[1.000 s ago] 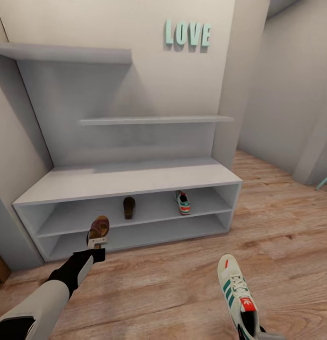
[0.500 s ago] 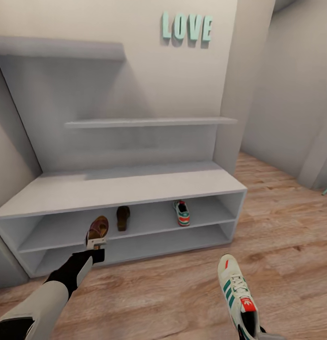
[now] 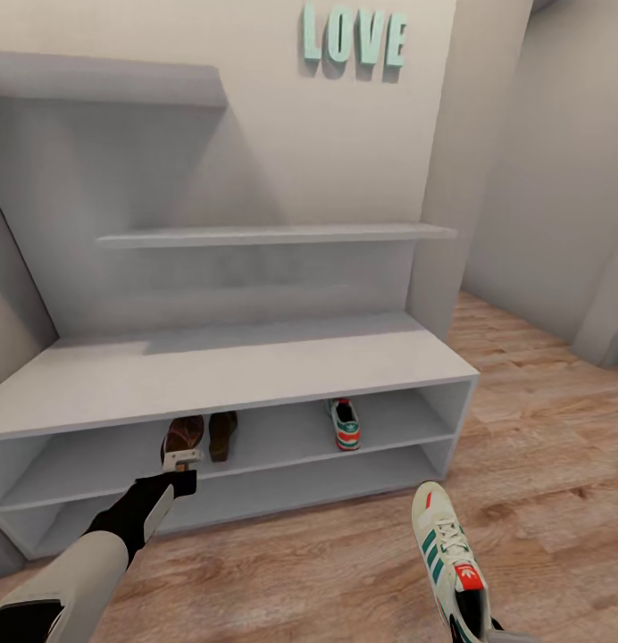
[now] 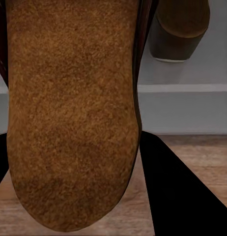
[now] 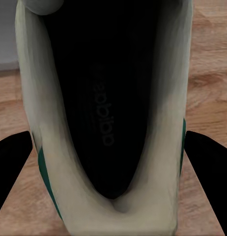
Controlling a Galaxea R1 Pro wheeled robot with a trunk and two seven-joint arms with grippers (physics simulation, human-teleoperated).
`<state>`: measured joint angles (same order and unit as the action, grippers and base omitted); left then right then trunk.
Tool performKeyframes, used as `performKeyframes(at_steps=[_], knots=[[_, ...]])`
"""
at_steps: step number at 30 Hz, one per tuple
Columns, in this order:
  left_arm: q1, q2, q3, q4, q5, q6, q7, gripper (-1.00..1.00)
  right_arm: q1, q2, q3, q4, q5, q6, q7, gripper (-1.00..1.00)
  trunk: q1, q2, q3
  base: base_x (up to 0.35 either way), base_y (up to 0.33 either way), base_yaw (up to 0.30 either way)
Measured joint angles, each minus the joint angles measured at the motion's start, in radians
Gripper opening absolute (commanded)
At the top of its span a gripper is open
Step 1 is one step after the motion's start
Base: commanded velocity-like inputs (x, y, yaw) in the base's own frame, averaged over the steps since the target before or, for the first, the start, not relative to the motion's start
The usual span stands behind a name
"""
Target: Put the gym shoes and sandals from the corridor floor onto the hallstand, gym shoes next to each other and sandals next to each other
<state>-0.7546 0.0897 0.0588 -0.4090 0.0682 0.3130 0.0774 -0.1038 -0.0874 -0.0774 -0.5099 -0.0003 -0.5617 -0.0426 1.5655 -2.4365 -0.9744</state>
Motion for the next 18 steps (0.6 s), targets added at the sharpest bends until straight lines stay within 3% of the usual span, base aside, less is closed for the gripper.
performKeyframes(at_steps=[4,12,18], knots=[[0.000,0.000,0.000,0.000,-0.001,0.000,0.000,-1.00,0.000,0.000,0.000,0.000,0.000,0.000,0.000,-1.00,0.000,0.000,0.000,0.046,0.000,0.000],[0.000,0.002,0.000,0.000,-0.001,0.000,0.000,-1.00,0.000,0.000,0.000,0.000,0.000,0.000,0.000,-1.00,0.000,0.000,0.000,0.236,0.081,0.000],[0.000,0.004,0.000,0.000,-0.002,0.000,0.000,-1.00,0.000,0.000,0.000,0.000,0.000,0.000,0.000,-1.00,0.000,0.000,0.000,0.040,0.020,0.000]])
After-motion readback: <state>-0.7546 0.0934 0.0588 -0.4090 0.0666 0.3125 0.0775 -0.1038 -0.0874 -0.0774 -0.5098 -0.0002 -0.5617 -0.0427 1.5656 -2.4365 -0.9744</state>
